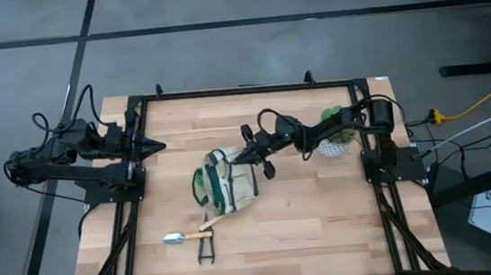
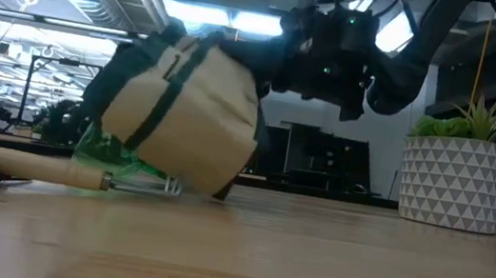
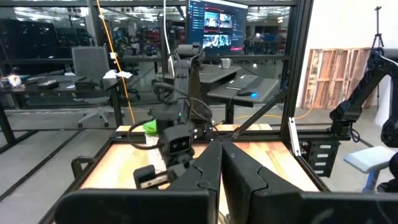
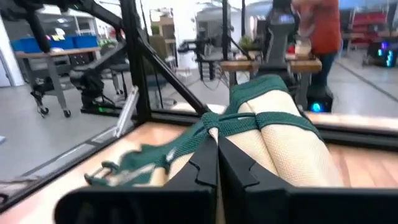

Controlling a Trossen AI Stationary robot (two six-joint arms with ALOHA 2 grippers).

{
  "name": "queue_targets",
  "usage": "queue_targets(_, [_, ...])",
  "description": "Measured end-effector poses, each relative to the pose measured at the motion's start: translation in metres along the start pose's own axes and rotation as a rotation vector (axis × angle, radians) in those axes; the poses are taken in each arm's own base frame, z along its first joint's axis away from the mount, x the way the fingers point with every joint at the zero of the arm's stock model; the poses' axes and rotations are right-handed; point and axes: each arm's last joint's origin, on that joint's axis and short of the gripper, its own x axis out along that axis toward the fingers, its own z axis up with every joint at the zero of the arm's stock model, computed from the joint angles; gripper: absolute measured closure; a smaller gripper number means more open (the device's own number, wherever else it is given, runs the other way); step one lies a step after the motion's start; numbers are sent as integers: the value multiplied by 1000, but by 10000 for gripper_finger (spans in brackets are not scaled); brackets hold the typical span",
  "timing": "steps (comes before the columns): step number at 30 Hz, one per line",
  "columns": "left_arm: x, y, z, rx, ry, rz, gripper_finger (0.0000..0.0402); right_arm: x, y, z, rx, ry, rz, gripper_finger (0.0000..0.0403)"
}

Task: Pick & Place Garden tools in Gardening bag
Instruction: Prepare the white gardening bag

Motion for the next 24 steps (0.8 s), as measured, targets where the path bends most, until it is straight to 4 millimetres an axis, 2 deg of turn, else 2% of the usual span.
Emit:
queue_targets(7, [0, 0, 0, 0, 0, 0, 395, -4, -10, -10, 48, 84, -151, 394])
queue_targets(10, [0, 0, 0, 0, 0, 0, 396, -5, -10, -11, 56, 99, -168, 378])
queue_targets(14, [0, 0, 0, 0, 0, 0, 395, -5, -10, -11, 60, 103, -171, 332])
queue_targets(19, [0, 0, 0, 0, 0, 0, 395, -4, -12, -3, 97, 144, -182, 251])
queue_targets(24, [0, 0, 0, 0, 0, 0, 395, 7, -14, 20, 30, 277, -170, 192])
